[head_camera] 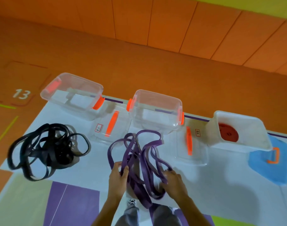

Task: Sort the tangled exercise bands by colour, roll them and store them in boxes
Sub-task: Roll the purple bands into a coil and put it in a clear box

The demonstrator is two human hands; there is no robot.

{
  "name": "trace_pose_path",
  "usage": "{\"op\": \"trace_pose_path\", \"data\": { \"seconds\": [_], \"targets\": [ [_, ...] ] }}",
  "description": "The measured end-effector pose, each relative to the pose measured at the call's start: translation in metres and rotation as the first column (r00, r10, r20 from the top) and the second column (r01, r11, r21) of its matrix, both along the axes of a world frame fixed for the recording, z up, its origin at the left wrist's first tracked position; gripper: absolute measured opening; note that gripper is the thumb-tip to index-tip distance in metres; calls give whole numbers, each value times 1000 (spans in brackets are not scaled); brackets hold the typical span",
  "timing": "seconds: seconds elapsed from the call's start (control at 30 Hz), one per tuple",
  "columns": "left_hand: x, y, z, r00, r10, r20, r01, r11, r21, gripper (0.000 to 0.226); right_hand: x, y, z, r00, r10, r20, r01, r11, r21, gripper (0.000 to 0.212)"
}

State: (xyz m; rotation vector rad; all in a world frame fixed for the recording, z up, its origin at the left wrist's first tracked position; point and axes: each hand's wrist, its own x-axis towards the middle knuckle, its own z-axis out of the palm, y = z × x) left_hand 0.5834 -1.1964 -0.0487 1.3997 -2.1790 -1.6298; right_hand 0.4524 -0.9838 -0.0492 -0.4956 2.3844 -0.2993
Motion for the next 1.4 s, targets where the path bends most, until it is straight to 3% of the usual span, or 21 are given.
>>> {"op": "trace_pose_path", "data": {
  "seconds": [0.1,0.23,0.33,0.43,0.5,0.6,0.7,0.77,0.87,0.93,1.07,1.23,1.33,1.4],
  "targets": [
    [-2,-13,12,998,43,-49,-43,999,3,5,4,2,0,995,-99,-32,99,995,1,18],
    [-10,-36,24,982,-182,50,187,975,-123,10,2,0,4,982,-186,-6,185,980,-73,36],
    [-22,-48,32,966,-248,70,255,958,-129,11,-2,-8,14,973,-231,-12,224,951,-212,46],
    [-36,-47,40,969,-245,-41,243,969,-45,12,-4,-27,32,982,-176,-74,132,904,-407,53],
    [-46,-41,47,964,-237,-117,240,971,9,14,1,-44,46,996,-90,-7,72,844,-532,72],
    [-59,-32,61,959,-222,-177,236,970,58,20,9,-65,58,998,50,48,-12,809,-588,88],
    [-69,-27,75,965,-122,-232,179,954,242,42,7,-75,61,997,6,-83,-55,797,-601,62],
    [-72,-25,83,962,-26,-273,144,895,422,40,-4,-74,62,988,-95,-118,-7,750,-662,44],
    [-70,-30,89,943,14,-334,195,788,584,36,-18,-71,70,989,-115,-99,11,706,-708,34],
    [-71,-36,90,940,-20,-341,230,776,588,33,-23,-71,76,989,-128,-72,38,701,-713,33],
    [-80,-40,89,959,-50,-280,203,809,552,16,-29,-66,81,979,-206,7,149,683,-715,51],
    [-91,-32,93,980,29,-197,115,723,682,13,-40,-60,84,936,-349,-50,226,702,-676,50],
    [-101,-31,97,994,21,-107,54,760,648,10,-42,-60,84,896,-440,-66,294,696,-655,40],
    [-101,-37,95,999,-1,-40,22,847,531,5,-48,-57,85,844,-533,-67,358,652,-668,34]
  ]
}}
